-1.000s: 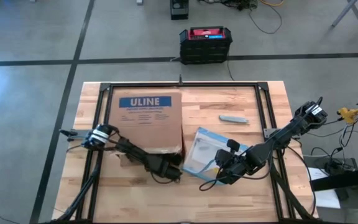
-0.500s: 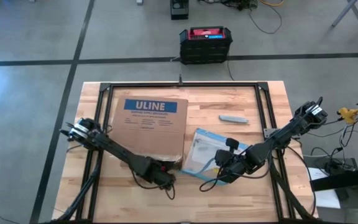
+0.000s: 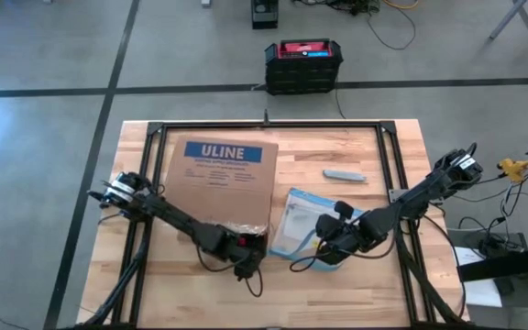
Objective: Unpack boxes
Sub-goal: Put the white earphone into the white zip bag
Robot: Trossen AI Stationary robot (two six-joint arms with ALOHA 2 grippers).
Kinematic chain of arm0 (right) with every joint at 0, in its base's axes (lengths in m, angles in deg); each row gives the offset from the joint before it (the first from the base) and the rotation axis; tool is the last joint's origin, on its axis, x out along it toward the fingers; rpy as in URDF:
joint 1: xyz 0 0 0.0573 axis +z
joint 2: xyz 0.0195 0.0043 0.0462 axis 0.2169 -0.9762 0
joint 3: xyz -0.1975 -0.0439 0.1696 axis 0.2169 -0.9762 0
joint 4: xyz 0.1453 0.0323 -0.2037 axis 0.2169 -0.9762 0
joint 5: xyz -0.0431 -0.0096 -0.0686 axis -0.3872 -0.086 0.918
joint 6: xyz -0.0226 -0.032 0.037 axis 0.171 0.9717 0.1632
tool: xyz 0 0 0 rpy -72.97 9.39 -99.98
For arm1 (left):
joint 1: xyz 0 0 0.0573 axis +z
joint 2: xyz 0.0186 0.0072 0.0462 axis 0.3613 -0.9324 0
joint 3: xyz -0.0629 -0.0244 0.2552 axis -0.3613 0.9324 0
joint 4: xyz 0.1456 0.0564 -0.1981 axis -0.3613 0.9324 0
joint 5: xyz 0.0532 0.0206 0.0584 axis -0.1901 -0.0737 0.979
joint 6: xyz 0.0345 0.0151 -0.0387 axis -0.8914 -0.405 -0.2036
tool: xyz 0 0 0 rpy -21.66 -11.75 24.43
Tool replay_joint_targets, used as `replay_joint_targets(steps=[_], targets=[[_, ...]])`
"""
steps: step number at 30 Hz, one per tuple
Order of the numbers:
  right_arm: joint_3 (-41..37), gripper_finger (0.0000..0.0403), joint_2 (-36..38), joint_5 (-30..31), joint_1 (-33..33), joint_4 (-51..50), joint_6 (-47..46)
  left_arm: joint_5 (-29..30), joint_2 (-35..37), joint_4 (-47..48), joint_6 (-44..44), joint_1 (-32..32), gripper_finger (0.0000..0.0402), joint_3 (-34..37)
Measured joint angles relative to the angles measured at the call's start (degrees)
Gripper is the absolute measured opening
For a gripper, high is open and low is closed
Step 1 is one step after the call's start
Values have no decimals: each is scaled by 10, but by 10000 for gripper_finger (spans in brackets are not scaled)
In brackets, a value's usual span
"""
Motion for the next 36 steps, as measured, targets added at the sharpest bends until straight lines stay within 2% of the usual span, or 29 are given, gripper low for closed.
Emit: replay_joint_targets(steps=[8, 14, 19, 26, 31, 36], targets=[[0, 0, 1, 3, -2, 0, -24, 0, 1, -4, 22, 3, 150, -11], [0, 0, 1, 7, -2, 0, -5, 27, 1, 27, 154, 14, 175, -8], [0, 0, 4, -2, -1, 0, 9, 9, 1, 63, 236, 37, 183, -2], [0, 0, -1, -18, 17, 20, 8, 11, 1, 59, 232, 62, 193, 0], [0, 0, -12, -14, 33, 43, -50, 29, -6, 51, 206, 71, 199, 1], [0, 0, -20, 12, 42, 60, -86, 21, -13, 20, 239, 77, 195, 1]])
